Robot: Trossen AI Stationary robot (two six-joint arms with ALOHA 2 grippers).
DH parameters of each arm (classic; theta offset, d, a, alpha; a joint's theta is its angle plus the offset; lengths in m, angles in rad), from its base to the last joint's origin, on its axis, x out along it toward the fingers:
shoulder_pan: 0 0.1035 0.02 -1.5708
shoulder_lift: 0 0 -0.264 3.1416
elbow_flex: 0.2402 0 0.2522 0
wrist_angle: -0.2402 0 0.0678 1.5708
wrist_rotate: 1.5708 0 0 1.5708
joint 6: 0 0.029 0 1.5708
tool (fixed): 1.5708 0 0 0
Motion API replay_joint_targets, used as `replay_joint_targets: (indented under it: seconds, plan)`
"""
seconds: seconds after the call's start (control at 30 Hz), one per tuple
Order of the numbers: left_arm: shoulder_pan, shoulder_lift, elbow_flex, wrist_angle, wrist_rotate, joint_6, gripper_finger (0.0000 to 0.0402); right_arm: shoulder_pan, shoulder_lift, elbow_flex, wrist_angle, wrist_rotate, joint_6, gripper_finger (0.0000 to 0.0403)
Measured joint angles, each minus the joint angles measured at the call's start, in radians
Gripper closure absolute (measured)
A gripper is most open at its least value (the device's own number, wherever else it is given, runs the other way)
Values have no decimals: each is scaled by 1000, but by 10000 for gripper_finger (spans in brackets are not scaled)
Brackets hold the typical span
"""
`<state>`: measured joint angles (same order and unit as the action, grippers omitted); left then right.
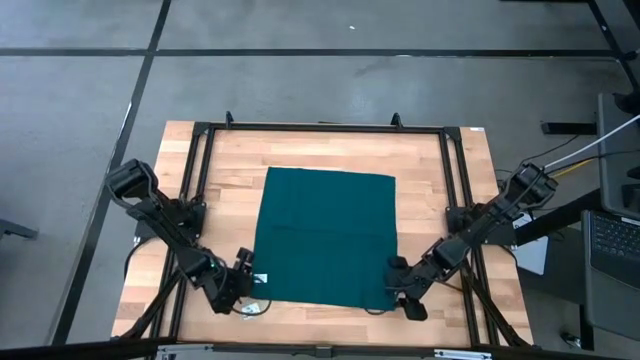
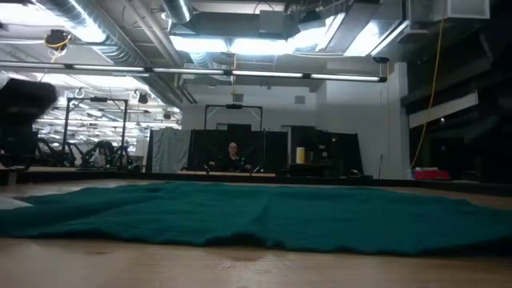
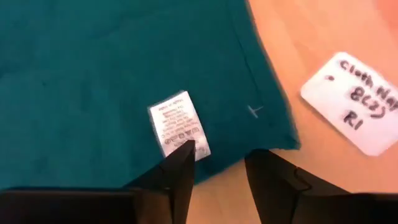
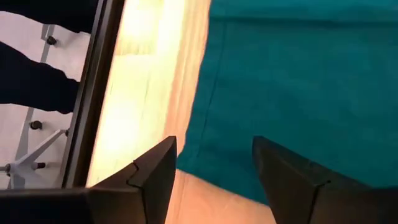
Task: Fold microfiber towels
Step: Fold the towel
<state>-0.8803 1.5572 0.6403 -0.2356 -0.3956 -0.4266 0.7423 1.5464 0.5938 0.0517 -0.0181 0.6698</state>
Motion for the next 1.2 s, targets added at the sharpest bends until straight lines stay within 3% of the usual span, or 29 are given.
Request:
replay_joint_targets:
  seconds: [0.33,0.77,0.97,1.2]
  plan:
    - [56,-2,-44,72,33,22,254,27,65,3,32,34,25,228]
    - [46,1,-47,84,32,-15,289,26,70,3,27,86,26,283]
    - [46,1,-47,84,32,-24,292,28,71,3,19,89,13,275]
    - [46,2,-47,89,29,-34,291,28,87,4,24,87,2,236]
